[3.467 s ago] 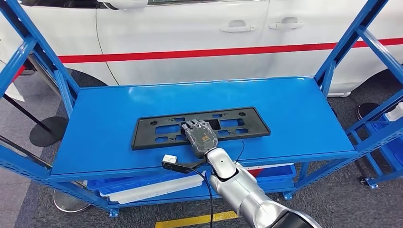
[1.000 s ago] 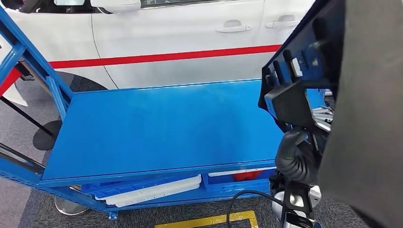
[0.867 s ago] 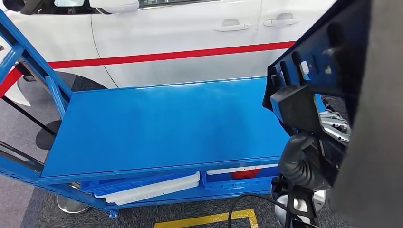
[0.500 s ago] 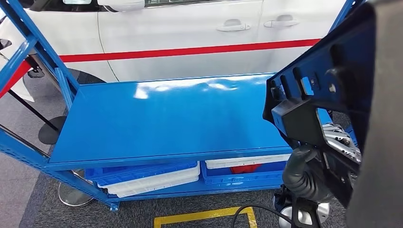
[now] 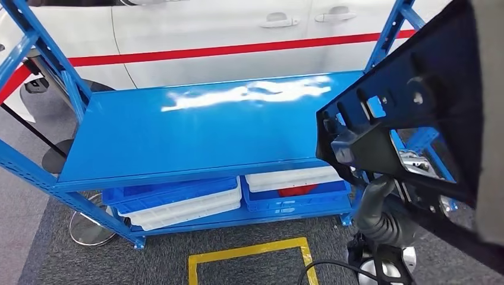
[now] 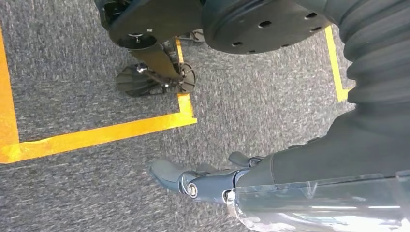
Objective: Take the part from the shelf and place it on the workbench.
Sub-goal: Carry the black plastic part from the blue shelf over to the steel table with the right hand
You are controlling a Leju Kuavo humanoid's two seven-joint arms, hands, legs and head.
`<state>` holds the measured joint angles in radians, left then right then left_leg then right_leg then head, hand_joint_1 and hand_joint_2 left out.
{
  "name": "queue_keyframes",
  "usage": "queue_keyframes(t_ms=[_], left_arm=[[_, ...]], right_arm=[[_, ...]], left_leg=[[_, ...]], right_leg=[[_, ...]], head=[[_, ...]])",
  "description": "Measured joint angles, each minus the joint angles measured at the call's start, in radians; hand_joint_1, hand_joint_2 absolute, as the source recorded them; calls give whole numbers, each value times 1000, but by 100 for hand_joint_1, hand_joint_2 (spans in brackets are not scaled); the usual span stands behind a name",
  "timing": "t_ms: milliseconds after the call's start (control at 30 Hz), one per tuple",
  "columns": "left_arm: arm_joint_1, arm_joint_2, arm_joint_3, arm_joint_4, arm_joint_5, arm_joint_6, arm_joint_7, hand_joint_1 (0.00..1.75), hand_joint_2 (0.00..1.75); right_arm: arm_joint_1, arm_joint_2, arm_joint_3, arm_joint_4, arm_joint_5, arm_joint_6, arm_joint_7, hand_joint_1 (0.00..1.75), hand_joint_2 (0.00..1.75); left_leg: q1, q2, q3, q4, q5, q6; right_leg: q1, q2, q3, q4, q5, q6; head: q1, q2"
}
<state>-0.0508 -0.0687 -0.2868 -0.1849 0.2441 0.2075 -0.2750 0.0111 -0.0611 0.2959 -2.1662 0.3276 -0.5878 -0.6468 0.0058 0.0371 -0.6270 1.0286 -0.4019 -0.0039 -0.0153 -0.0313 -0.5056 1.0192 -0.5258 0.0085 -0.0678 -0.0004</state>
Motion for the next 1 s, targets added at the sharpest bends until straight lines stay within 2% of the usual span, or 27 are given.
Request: queue_keyframes(t_ms=[33, 67, 100, 167, 200, 233, 267, 300, 333, 367, 400, 433, 467, 533, 567, 600, 667, 700, 733, 767, 800, 833, 867, 900, 933, 1000], left_arm=[[1, 0, 6, 0, 8, 6, 1, 0, 175], [2, 0, 12, 1, 16, 12, 2, 0, 175], [3, 0, 19, 1, 24, 19, 3, 0, 175], [5, 0, 32, 1, 38, 28, 4, 0, 175], [7, 0, 38, 1, 45, 31, 2, 0, 175], [8, 0, 45, 1, 52, 34, -1, 0, 175], [9, 0, 52, 1, 60, 37, -6, 0, 175], [9, 0, 60, 1, 69, 40, -11, 0, 175], [10, 0, 67, 1, 76, 43, -16, 0, 175], [11, 1, 75, 1, 82, 47, -19, 0, 175], [12, 0, 82, 1, 87, 51, -20, 0, 175], [13, 0, 88, 2, 90, 54, -18, 0, 175], [14, -1, 93, 2, 92, 58, -14, 0, 175], [14, -8, 98, 2, 93, 63, -2, 0, 175], [15, -11, 99, 2, 93, 67, 4, 0, 175], [16, -13, 101, 2, 92, 71, 9, 0, 175], [21, -14, 107, 2, 93, 81, 16, 0, 175], [24, -15, 110, 2, 94, 86, 19, 0, 175], [26, -16, 112, 2, 95, 90, 22, 0, 175], [26, -16, 114, 2, 96, 94, 25, 0, 175], [25, -17, 114, 2, 97, 98, 27, 0, 175], [24, -17, 115, 2, 97, 100, 30, 0, 175], [22, -16, 116, 2, 96, 101, 34, 0, 175], [21, -16, 117, 2, 94, 101, 37, 0, 175], [19, -15, 117, 2, 91, 101, 41, 0, 175], [15, -14, 118, 2, 85, 101, 47, 0, 175]], right_arm=[[2, -2, -4, 3, -19, 17, -1, 175, 175], [5, -4, -10, 7, -40, 36, -3, 175, 175], [10, -5, -18, 11, -64, 56, -9, 175, 175], [25, -6, -41, 21, -105, 93, -25, 175, 175], [38, -6, -58, 26, -115, 108, -32, 175, 175], [52, -7, -79, 32, -115, 120, -37, 175, 175], [69, -8, -103, 38, -109, 131, -40, 175, 175], [87, -9, -130, 43, -103, 140, -42, 175, 175], [106, -11, -157, 48, -98, 148, -43, 175, 175], [122, -13, -185, 53, -97, 155, -44, 175, 175], [138, -14, -213, 57, -99, 162, -45, 175, 175], [154, -15, -241, 61, -106, 172, -46, 175, 175], [171, -15, -271, 64, -119, 185, -46, 175, 175], [212, -14, -336, 64, -159, 217, -48, 175, 175], [233, -13, -370, 62, -185, 237, -48, 175, 175], [251, -12, -406, 59, -214, 263, -48, 175, 175], [282, -2, -485, 53, -270, 334, -48, 175, 175], [294, 7, -527, 50, -298, 381, -49, 175, 175], [304, 20, -570, 49, -323, 433, -49, 175, 175], [311, 34, -614, 48, -346, 488, -49, 175, 175], [315, 49, -658, 48, -366, 543, -49, 175, 175], [316, 65, -701, 48, -382, 590, -49, 175, 175], [316, 80, -739, 48, -393, 626, -49, 175, 175], [315, 94, -772, 48, -399, 649, -49, 175, 175], [314, 109, -801, 47, -402, 666, -49, 175, 175], [313, 138, -847, 45, -400, 686, -49, 175, 175]], left_leg=[[2, 1, -5, 5, -8, -7], [4, -2, -14, 24, -34, -12], [6, -9, -27, 62, -79, -16], [6, -21, -56, 180, -178, -17], [6, -24, -64, 237, -203, -16], [5, -26, -60, 270, -202, -12], [3, -28, -43, 275, -181, -6], [-1, -34, -11, 242, -147, 5], [-6, -53, 37, 181, -122, 22], [-10, -75, 90, 105, -115, 37], [-14, -95, 134, 36, -121, 46], [-17, -109, 165, -14, -135, 50], [-20, -107, 179, -40, -144, 47], [-17, -86, 180, -58, -133, 45], [-13, -73, 179, -65, -123, 47], [-9, -59, 176, -71, -113, 50], [-7, -30, 166, -72, -103, 52], [-7, -15, 160, -69, -101, 50], [-6, 0, 154, -66, -101, 48], [-4, 14, 150, -61, -102, 45], [-1, 28, 147, -55, -105, 40], [0, 40, 145, -46, -109, 33], [0, 50, 143, -37, -116, 24], [-1, 58, 142, -29, -122, 16], [-4, 66, 144, -23, -127, 8], [-5, 82, 150, -23, -132, -3]], right_leg=[[0, 6, -9, 0, 9, -10], [0, 12, -19, -2, 20, -20], [0, 18, -33, -3, 33, -28], [3, 34, -62, -2, 55, -35], [6, 43, -77, -1, 66, -36], [10, 52, -92, 0, 75, -37], [14, 61, -106, 1, 85, -37], [18, 70, -118, 1, 95, -37], [21, 79, -128, 1, 104, -37], [24, 88, -136, 2, 113, -35], [25, 96, -142, 2, 122, -32], [23, 104, -145, 2, 130, -27], [22, 113, -147, 0, 137, -21], [22, 125, -152, 0, 145, -8], [23, 116, -161, 16, 131, -4], [23, 99, -178, 52, 102, 1], [14, 58, -227, 176, 21, 13], [8, 49, -245, 235, -8, 20], [2, 43, -250, 267, -19, 27], [-5, 36, -235, 260, -12, 34], [-12, 27, -200, 214, 8, 41], [-17, 6, -153, 143, 29, 48], [-20, -16, -112, 82, 45, 50], [-19, -31, -86, 41, 52, 44], [-18, -39, -76, 24, 51, 36], [-14, -20, -81, 28, 51, 15]], head=[[0, 0], [0, 0], [0, 0], [0, 0], [0, 0], [0, 0], [0, 0], [0, 0], [0, 0], [0, 0], [0, 0], [0, 0], [0, 0], [0, 0], [0, 0], [1, 0], [2, 0], [2, 0], [1, 0], [1, 0], [1, 0], [1, 0], [2, 0], [1, 0], [1, 0], [1, 0]])
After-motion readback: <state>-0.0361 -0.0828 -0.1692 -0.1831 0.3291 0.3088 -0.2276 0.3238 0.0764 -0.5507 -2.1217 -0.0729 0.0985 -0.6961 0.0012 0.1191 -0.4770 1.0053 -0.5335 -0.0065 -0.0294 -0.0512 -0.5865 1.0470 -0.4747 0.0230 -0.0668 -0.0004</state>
